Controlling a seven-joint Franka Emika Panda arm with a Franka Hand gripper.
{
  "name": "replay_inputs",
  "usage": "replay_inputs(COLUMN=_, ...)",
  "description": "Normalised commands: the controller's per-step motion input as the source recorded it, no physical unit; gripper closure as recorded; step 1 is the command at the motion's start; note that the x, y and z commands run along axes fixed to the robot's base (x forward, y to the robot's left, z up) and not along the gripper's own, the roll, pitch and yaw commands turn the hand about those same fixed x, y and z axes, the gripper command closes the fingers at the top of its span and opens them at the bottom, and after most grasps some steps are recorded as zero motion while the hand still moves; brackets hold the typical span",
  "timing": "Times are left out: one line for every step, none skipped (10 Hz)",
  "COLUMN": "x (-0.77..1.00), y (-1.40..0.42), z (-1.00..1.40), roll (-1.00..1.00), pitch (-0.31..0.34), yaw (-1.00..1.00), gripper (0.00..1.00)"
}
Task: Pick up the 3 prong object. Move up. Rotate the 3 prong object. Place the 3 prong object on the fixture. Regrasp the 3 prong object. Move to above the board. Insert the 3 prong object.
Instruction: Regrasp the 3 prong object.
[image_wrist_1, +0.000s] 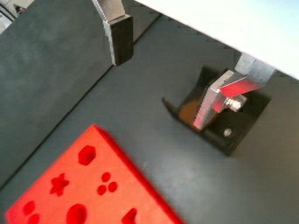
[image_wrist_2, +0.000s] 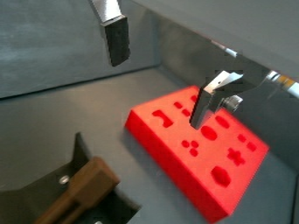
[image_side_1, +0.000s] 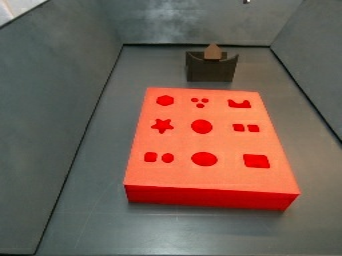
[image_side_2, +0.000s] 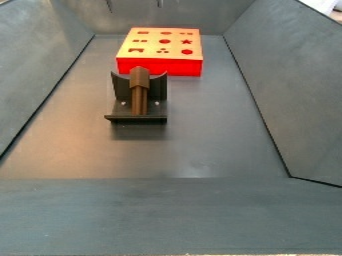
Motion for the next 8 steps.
replay_inputs(x=-0.04, y=-0.02, z=0.01, roll=1.00, pitch=0.020, yaw=0.03, gripper=0.00)
replay_inputs(x=-0.04, y=-0.03, z=0.01, roll=1.00, pitch=0.013, yaw=0.03, gripper=0.00)
replay_inputs(x=-0.05, y=-0.02, z=0.01, roll=1.00, pitch=0.007, yaw=0.03, gripper=0.00)
replay_inputs(x=-0.04, y=-0.02, z=0.01, roll=1.00, pitch=0.000, yaw=0.03, gripper=0.00)
replay_inputs(x=-0.04, y=-0.02, z=0.00, roll=1.00, pitch=-0.005, yaw=0.03, gripper=0.00)
replay_inputs(x=-0.03, y=-0.02, z=0.00, roll=1.00, pitch=-0.013, yaw=0.03, gripper=0.00)
replay_inputs(x=-0.02, y=-0.02, z=0.00, roll=1.00, pitch=-0.016, yaw=0.03, gripper=0.00)
replay_inputs(x=-0.02, y=-0.02, z=0.00, roll=1.00, pitch=-0.017, yaw=0.03, gripper=0.00)
